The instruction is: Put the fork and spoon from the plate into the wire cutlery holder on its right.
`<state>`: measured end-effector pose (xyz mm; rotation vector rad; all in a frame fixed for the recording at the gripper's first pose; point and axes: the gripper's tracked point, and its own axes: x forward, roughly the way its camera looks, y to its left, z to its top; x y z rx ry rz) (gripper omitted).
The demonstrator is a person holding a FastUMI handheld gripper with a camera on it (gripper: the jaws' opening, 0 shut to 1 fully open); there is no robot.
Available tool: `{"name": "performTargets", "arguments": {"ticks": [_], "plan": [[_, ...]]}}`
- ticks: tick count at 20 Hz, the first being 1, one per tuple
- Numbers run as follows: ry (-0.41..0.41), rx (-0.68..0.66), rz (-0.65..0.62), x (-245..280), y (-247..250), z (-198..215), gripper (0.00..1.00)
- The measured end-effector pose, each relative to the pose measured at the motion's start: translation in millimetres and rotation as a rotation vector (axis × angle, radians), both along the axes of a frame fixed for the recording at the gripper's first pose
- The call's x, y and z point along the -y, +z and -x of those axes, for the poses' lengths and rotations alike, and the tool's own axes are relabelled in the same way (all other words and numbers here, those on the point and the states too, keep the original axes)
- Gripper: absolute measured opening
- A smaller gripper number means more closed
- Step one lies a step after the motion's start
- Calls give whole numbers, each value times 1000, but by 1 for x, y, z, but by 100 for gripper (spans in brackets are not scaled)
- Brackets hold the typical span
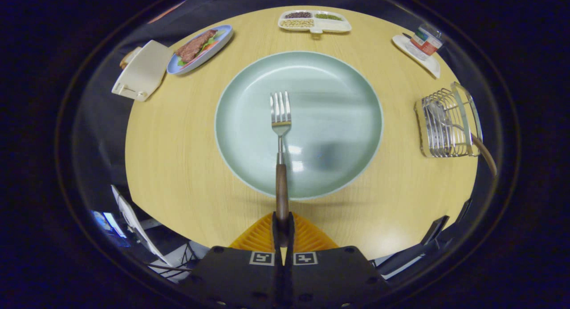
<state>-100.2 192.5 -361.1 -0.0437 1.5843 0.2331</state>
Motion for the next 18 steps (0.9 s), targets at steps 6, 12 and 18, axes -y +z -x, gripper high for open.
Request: {"name": "performTargets", "arguments": {"ticks": [6, 12, 18], "plan": [[24, 50, -46, 12, 42, -7, 1], [-23, 90, -100, 50, 104, -18, 1], [-129, 160, -91, 132, 156, -41, 0]]}}
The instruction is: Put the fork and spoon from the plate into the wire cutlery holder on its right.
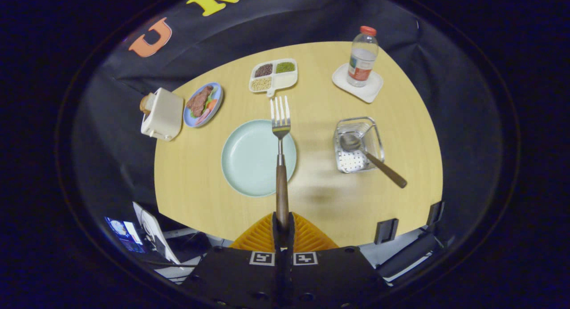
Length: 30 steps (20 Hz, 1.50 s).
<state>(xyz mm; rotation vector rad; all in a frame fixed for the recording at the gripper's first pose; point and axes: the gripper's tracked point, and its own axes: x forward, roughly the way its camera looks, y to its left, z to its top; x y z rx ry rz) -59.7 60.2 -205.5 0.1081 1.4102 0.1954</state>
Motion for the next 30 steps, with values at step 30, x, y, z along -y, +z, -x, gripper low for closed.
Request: {"name": "performTargets", "arguments": {"ticks": [30], "plan": [[-103, -197, -21, 71, -27, -11, 38]]}}
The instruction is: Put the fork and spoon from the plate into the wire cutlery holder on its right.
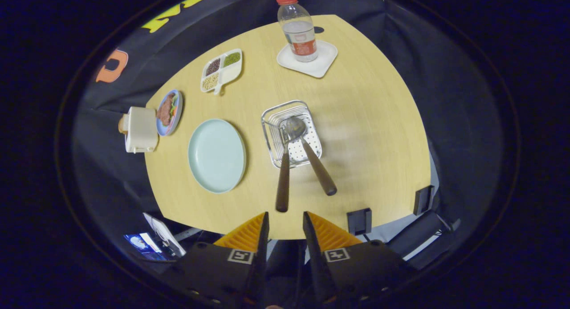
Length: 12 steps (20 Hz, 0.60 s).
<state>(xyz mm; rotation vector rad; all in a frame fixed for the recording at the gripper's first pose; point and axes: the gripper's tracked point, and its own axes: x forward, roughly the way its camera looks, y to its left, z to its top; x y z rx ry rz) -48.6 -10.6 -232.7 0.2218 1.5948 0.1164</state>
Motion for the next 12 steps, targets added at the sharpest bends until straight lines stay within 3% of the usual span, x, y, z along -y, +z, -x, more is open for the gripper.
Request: {"name": "performTargets", "arguments": {"ticks": [2, 4, 7, 12], "plan": [[12, 47, 14, 1, 7, -9, 69], [29, 107, 31, 1, 16, -17, 86], [86, 237, 84, 6, 33, -38, 95], [119, 580, 95, -26, 98, -89, 97]]}}
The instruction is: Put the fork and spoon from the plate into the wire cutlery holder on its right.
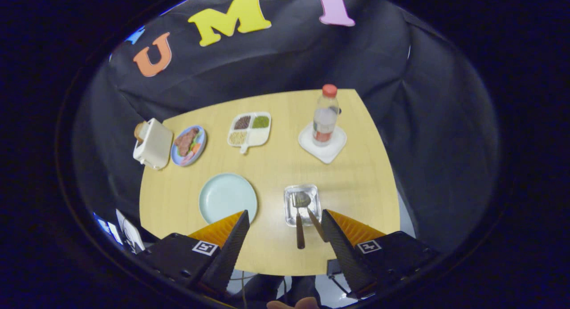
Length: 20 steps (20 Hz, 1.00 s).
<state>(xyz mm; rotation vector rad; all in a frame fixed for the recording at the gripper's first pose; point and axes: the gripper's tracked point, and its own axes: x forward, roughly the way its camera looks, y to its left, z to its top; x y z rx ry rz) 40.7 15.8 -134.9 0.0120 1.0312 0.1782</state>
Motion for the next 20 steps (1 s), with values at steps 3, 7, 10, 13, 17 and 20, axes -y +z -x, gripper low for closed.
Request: {"name": "performTargets", "arguments": {"ticks": [3, 7, 10, 13, 17, 20], "plan": [[14, 234, -46, -18, 48, -27, 97], [3, 518, -113, -34, 114, -43, 97], [-2, 695, -113, -33, 147, -38, 97], [24, 826, -149, -34, 172, -21, 96], [63, 905, -131, -39, 183, -9, 96], [51, 857, -177, -44, 176, -2, 96]]}}
